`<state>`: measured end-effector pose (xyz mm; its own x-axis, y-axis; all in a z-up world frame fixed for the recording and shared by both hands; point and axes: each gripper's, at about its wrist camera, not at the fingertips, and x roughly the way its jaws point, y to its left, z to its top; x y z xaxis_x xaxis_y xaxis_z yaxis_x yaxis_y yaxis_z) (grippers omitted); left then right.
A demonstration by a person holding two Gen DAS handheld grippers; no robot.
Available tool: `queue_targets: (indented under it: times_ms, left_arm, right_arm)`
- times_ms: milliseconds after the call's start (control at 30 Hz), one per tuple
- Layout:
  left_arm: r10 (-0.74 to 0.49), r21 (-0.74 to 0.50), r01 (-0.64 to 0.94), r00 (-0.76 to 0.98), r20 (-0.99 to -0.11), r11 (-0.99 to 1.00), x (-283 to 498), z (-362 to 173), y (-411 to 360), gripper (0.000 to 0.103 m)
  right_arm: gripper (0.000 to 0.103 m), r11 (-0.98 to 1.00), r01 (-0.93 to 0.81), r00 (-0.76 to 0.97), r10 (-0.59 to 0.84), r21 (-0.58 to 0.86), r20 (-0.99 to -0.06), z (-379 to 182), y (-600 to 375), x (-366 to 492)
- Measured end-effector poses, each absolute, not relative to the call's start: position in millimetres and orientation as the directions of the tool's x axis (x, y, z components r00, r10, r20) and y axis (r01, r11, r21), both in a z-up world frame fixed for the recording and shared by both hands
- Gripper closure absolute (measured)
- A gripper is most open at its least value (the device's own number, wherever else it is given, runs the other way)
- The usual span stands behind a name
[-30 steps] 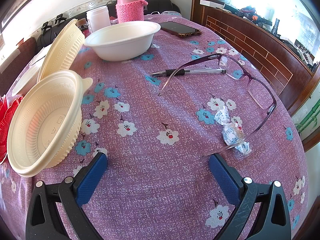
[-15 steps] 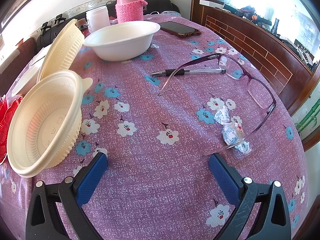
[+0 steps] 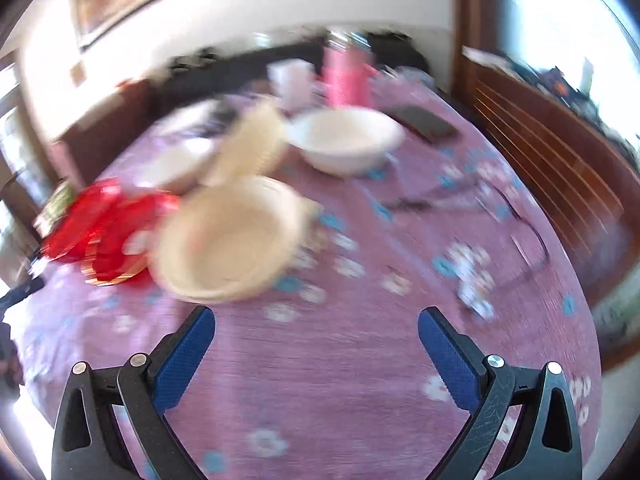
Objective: Organize plates and bowls
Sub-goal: 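Reach the left gripper to the large red wedding plate and grasp its rim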
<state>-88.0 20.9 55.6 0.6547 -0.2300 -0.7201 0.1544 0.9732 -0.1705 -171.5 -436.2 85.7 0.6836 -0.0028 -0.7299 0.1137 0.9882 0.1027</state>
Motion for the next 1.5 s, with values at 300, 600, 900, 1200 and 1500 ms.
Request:
queue_targets:
  times_ms: [300, 600, 900, 1200, 1500]
  left_arm:
    - [-0.165, -0.089, 0.146, 0.676, -0.718, 0.985, -103, 78, 50, 0.0]
    - [-0.187, -0.118, 0.149, 0.656, -0.731, 0.982, -96, 84, 62, 0.0]
    - [-0.227, -0.205, 0.107, 0.612, -0.757, 0.973, -59, 96, 88, 0.0]
    - [-0.239, -0.231, 0.087, 0.564, -0.79, 0.969, -29, 88, 97, 0.006]
    - [-0.232, -0.238, 0.056, 0.52, -0.822, 0.97, 16, 79, 101, 0.036]
  right_arm:
    - [0.001, 0.978, -0.164, 0.709, 0.206, 0.127, -0.674, 114, -352, -160]
    - [0.017, 0.924, -0.283, 0.601, 0.379, 0.256, -0.704, 129, -301, -116]
    - [0.029, 0.878, -0.282, 0.478, 0.478, 0.387, -0.737, 129, -267, -47]
    - [0.046, 0.862, -0.25, 0.403, 0.507, 0.441, -0.762, 119, -245, -1]
    - [0.072, 0.875, -0.24, 0.387, 0.483, 0.42, -0.785, 106, -227, 36]
